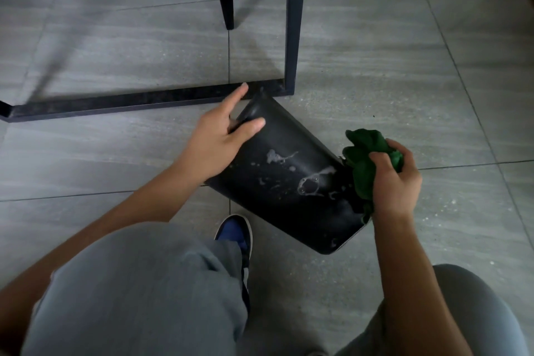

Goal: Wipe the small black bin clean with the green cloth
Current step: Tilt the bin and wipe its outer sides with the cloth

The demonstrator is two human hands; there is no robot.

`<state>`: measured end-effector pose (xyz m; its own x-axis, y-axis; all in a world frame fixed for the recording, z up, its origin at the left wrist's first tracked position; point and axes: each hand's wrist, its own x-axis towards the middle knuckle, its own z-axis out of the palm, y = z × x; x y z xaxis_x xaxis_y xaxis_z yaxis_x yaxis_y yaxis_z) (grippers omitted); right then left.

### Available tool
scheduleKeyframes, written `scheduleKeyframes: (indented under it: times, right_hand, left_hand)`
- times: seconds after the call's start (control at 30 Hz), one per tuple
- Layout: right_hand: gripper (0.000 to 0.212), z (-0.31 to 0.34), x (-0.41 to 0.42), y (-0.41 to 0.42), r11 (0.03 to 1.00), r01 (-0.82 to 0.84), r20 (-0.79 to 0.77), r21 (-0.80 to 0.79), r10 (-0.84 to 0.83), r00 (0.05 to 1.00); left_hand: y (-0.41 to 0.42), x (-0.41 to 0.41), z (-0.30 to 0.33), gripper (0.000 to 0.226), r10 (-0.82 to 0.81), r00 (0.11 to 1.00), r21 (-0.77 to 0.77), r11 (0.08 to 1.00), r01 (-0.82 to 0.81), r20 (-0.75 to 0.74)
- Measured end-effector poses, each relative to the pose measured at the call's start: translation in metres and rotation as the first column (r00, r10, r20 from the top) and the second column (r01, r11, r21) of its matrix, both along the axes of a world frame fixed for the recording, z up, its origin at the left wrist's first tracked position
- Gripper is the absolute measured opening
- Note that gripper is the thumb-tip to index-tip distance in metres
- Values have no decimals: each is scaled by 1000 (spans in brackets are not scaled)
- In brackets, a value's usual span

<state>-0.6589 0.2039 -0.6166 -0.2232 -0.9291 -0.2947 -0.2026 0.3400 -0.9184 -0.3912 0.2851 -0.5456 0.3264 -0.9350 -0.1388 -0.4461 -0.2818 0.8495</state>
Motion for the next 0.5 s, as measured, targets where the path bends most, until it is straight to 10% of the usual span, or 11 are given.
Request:
scheduleKeyframes:
  times: [0.17,0.33,0.5]
  right_hand:
    - [39,-6,-2,4,998,-18,-122,-59,11,992]
    - [40,-7,0,7,997,39,-61,-69,-43,997]
    - [28,-4,-2,3,997,74,25,-35,-74,997]
  left_hand:
    - [-18,8,11,67,-62,953,48,996,79,-295]
    - [0,17,-3,51,-223,974,132,967,216,39]
    - [16,9,-10,44,-79,996,1,997,79,-42]
